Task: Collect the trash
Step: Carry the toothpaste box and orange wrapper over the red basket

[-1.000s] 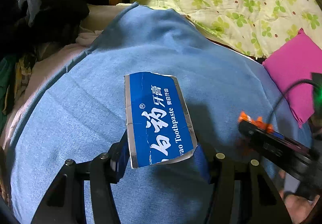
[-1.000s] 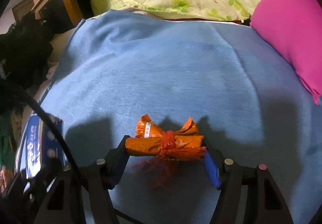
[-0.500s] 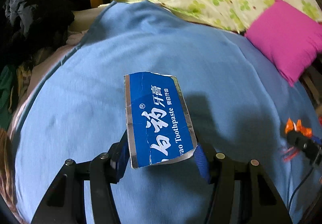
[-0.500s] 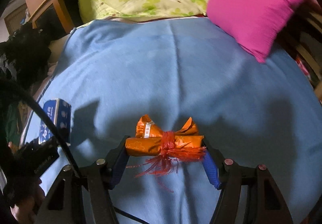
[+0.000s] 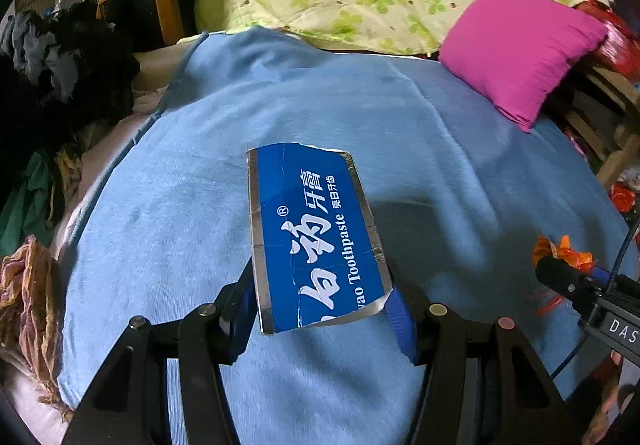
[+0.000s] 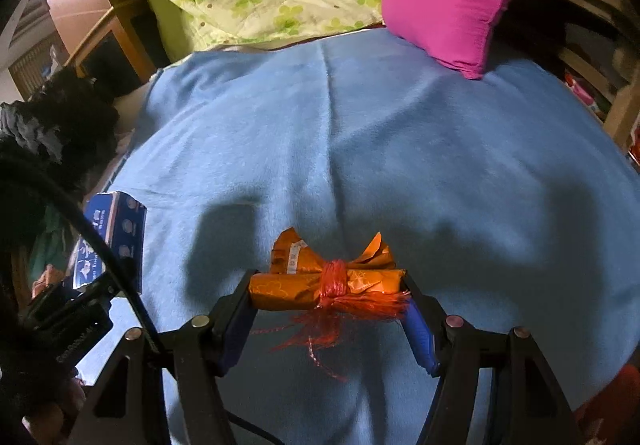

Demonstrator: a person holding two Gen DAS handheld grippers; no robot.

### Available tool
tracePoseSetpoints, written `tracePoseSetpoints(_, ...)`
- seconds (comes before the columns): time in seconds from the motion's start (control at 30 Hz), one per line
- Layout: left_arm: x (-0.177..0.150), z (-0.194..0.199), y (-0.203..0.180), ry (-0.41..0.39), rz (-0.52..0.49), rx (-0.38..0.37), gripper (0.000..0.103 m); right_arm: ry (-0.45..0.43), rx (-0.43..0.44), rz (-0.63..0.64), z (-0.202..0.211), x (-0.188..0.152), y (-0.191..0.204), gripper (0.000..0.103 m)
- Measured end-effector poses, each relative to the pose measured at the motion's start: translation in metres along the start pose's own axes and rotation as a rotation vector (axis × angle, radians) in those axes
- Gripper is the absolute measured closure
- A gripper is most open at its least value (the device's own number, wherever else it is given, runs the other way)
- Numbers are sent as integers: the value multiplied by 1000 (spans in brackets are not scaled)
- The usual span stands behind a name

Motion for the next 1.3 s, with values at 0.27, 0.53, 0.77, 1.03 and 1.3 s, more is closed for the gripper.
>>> tracePoseSetpoints(0.27,-5,31,-21,-22,-37,-29,43,-41,-8,-23,37,-7,-18,34)
tracePoseSetpoints(0.53,-14,52,-41,-29,-64,-70,43,-82,-30,-49,71,-14,-36,34)
tracePoseSetpoints(0.77,-21,62,-64,-22,-100,-99,43,-102,-53,-97,91,-23,-61,34)
tracePoseSetpoints(1.03,-25,70,-81,-24,-129,-122,43,-128,-90,-153,117,-33,-95,34)
tracePoseSetpoints(1.3,-26,77,-98,-28,-159,-155,43,-153,-143,-195,146,-44,-128,34)
Point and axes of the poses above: each gripper's, at about its wrist camera, not at the fingertips, and z roughly against the way its jaws point, y to its left, x to its top, the point moved 3 cm from there along -z, roughly the way its jaws point, and after that the axes turned 14 degrees about -y, right-handed, at the moved point
